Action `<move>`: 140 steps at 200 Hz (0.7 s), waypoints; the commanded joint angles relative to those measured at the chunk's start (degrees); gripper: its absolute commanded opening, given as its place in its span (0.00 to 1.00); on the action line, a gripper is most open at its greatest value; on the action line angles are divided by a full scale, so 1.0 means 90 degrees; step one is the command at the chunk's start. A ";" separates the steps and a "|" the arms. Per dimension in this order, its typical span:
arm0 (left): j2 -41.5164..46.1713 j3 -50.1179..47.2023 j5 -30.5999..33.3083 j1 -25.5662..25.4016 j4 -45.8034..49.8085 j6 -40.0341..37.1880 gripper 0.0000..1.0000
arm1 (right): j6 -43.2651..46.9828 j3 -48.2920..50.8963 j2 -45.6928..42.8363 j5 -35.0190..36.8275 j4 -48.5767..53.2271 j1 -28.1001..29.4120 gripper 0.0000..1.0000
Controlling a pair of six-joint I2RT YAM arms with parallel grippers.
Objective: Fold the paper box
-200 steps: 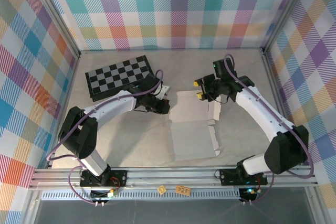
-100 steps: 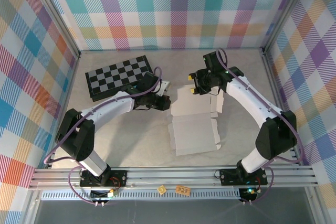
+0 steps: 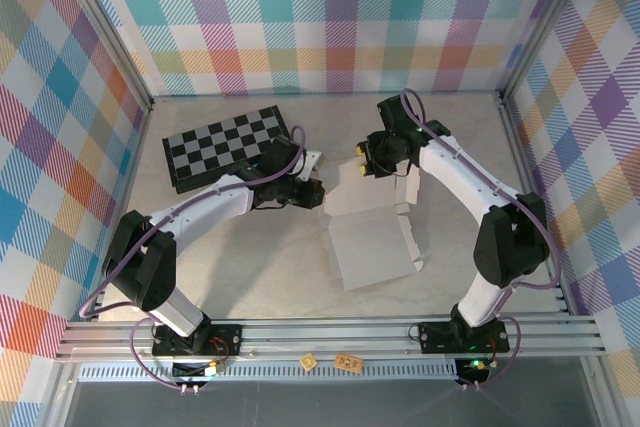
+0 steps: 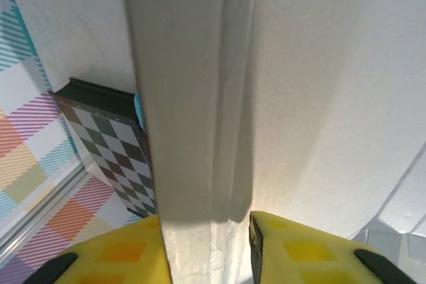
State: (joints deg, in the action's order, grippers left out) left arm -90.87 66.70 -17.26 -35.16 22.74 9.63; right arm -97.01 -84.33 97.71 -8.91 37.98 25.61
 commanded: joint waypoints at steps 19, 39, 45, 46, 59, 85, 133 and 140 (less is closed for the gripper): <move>0.0214 -0.0067 0.0062 -0.0029 -0.0160 0.0063 0.00 | -0.0021 -0.0117 0.0067 -0.0045 -0.0020 0.0033 0.19; 0.0198 -0.0048 0.0046 -0.0029 -0.0162 0.0054 0.00 | 0.0018 -0.0102 0.0105 -0.0084 -0.0075 0.0036 0.15; 0.0186 -0.0055 0.0051 -0.0029 -0.0171 0.0058 0.00 | 0.0026 -0.0097 0.0114 -0.0094 -0.0085 0.0038 0.15; 0.0190 -0.0051 0.0057 -0.0029 -0.0172 0.0061 0.00 | 0.0027 -0.0094 0.0117 -0.0099 -0.0087 0.0032 0.15; 0.0183 -0.0038 0.0072 -0.0028 -0.0168 0.0037 0.00 | 0.0022 -0.0040 0.0113 -0.0114 -0.0125 0.0037 0.15; 0.0155 -0.0018 0.0084 -0.0026 -0.0212 0.0043 0.00 | -0.0002 0.0111 0.0108 -0.0158 -0.0257 0.0036 0.15; 0.0065 0.0058 0.0064 -0.0029 -0.0223 0.0024 0.00 | -0.0021 0.0268 0.0144 -0.0153 -0.0469 0.0037 0.17; 0.0058 0.0060 0.0063 -0.0029 -0.0231 0.0024 0.00 | -0.0022 0.0263 0.0152 -0.0161 -0.0466 0.0037 0.16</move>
State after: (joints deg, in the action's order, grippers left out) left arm -90.89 66.54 -16.82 -35.16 22.37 9.61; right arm -96.86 -82.89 98.13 -9.43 33.98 25.58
